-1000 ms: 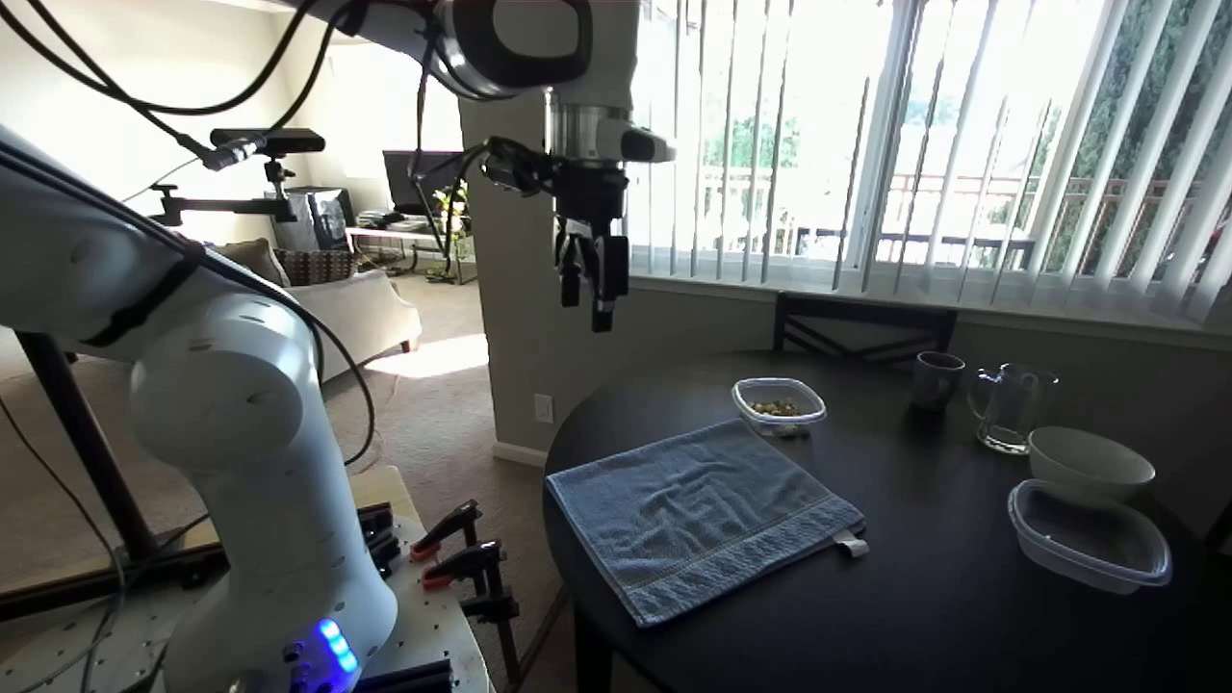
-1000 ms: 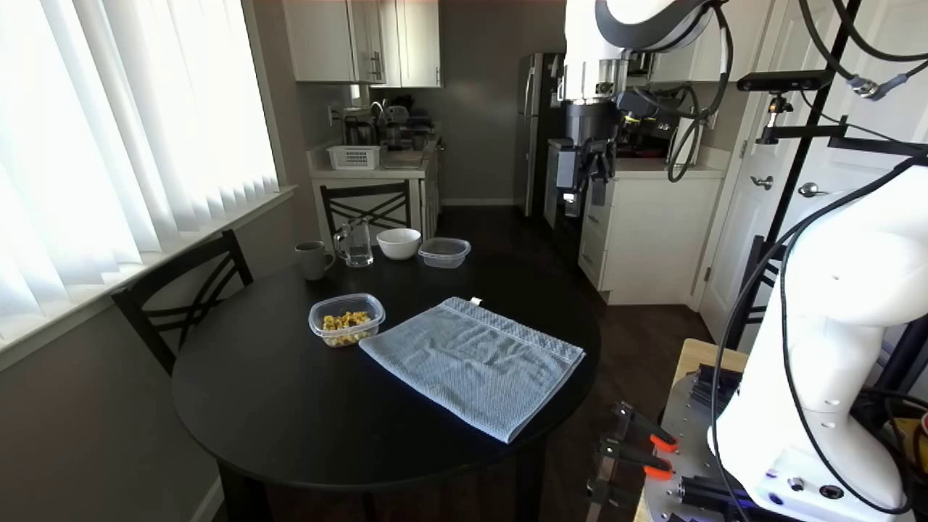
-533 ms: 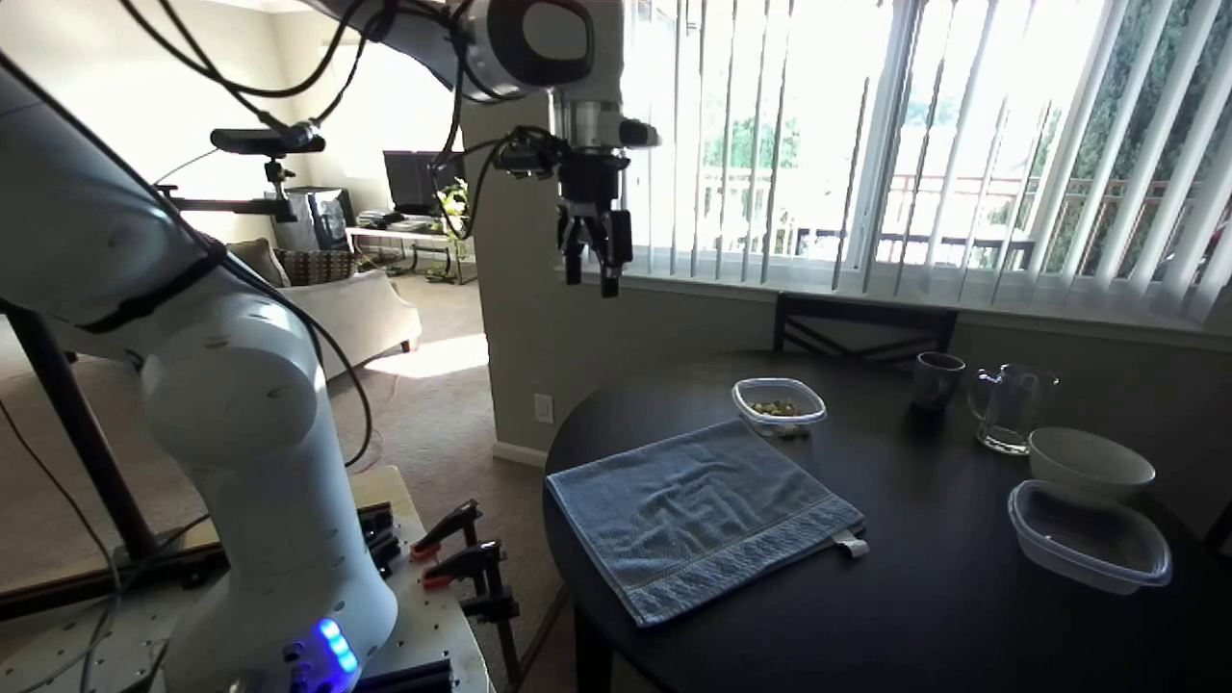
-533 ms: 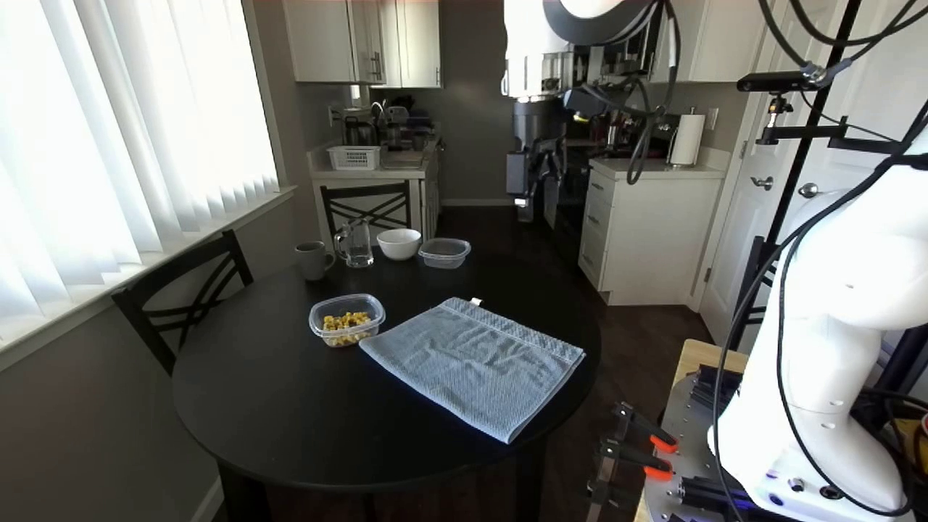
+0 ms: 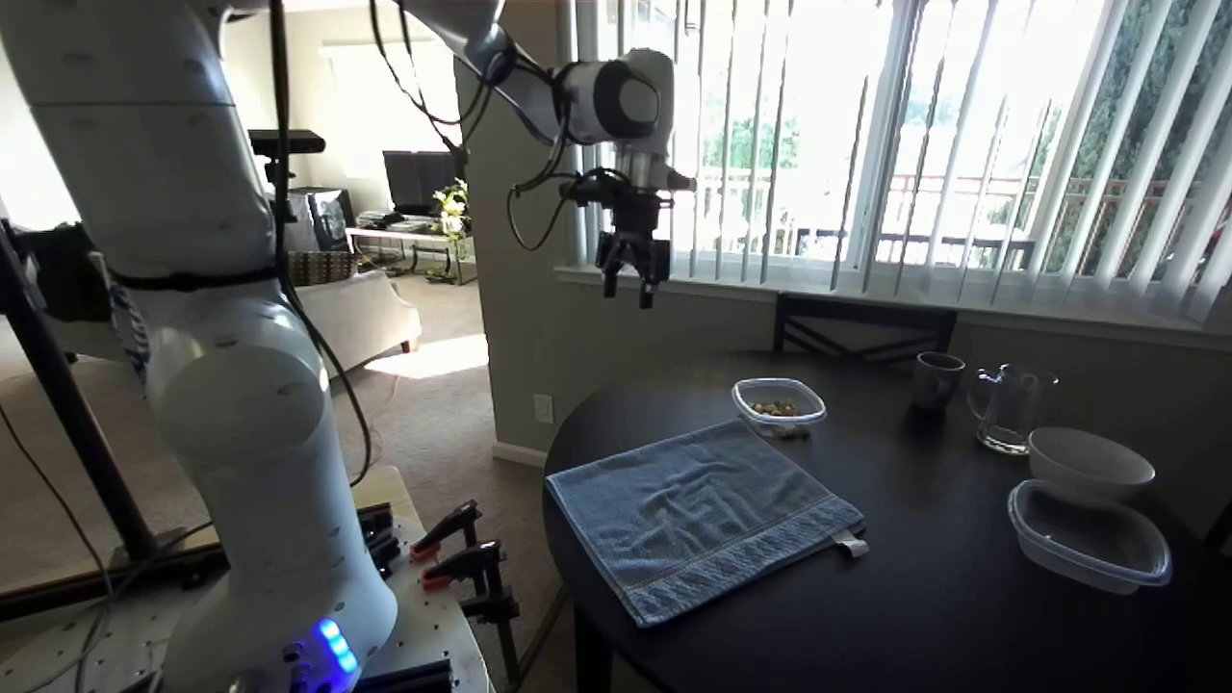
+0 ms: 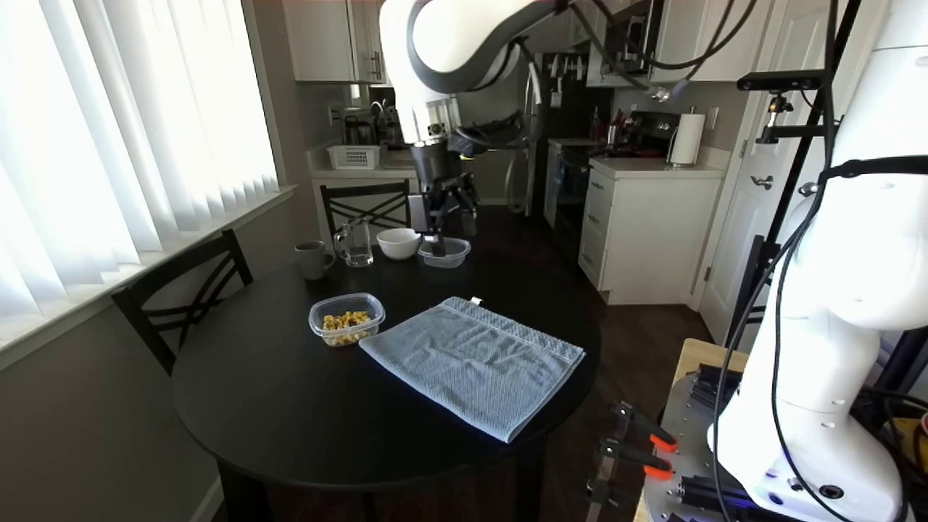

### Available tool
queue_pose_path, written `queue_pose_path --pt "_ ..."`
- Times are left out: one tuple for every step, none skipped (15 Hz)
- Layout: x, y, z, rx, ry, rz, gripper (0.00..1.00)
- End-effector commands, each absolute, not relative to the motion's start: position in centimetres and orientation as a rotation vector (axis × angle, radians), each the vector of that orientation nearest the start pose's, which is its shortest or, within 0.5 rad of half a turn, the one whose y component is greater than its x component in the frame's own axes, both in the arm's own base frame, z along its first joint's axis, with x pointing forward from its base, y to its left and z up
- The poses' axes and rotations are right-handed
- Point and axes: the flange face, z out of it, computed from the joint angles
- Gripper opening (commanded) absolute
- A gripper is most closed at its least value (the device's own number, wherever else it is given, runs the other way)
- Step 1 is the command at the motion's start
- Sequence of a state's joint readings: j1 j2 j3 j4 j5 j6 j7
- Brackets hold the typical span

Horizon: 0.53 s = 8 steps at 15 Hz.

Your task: Pour the candy out of the bowl and onto the blue towel.

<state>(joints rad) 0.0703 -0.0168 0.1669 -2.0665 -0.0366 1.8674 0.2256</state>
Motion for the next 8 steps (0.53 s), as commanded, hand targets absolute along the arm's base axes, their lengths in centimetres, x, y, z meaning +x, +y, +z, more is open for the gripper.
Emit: queue_pose_path --pt "57.6 12.8 40.9 -3.102 0.204 0.381 1.0" --pt "59.1 13.3 40.3 -3.074 0.273 0.404 1.0" --pt "60.4 13.7 39.8 -3.045 0.343 0.427 1.0" --pt "61.5 13.9 39.0 -3.018 0.415 0.446 1.0" --pt "62.5 14.2 38.4 -2.986 0.484 0.465 1.0" --pt "63.3 14.3 37.6 -2.95 0.547 0.486 1.0" --pt "63.9 14.5 36.9 -2.91 0.606 0.511 1.0" --pt "64.3 14.5 36.2 -2.86 0.646 0.548 1.0"
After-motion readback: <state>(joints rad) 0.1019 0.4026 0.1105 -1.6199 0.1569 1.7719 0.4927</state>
